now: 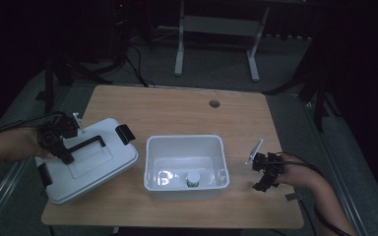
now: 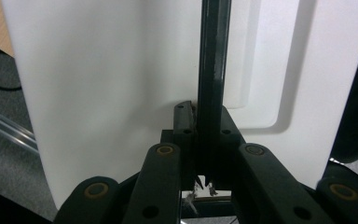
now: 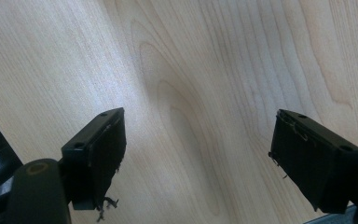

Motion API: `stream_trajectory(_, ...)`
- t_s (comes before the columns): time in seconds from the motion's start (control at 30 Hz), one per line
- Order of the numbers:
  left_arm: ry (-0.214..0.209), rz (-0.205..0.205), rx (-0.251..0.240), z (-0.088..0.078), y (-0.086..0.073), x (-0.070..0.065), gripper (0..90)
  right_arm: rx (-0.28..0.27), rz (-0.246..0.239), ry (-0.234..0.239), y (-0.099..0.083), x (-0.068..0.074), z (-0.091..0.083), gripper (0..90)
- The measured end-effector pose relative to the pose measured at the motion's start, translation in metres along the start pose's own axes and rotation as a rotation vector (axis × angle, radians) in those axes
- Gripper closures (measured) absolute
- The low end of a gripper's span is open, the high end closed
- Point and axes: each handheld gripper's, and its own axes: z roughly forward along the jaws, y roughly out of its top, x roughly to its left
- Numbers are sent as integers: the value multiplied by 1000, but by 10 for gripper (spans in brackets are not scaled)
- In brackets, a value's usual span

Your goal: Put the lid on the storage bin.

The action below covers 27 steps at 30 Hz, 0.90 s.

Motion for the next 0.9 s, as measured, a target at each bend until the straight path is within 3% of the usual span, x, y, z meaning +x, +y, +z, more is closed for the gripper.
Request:
stream_trajectory(0.1,6,15,-20,-10,1,-4,837,1,-1,-1,0,0,0,177)
stream_trajectory(0.17,40,21,-32,-16,2,-6,837,4,-1,-1,1,0,0,177)
stream_trajectory(0.47,46,68,-48,-39,16,-16,837,13,-10,3,5,1,1,177)
stream_trajectory(0.67,49,101,-52,-46,28,-25,837,11,-15,7,6,2,1,177)
stream_trajectory(0.9,69,177,-74,-50,58,-42,837,11,-15,6,6,2,1,177)
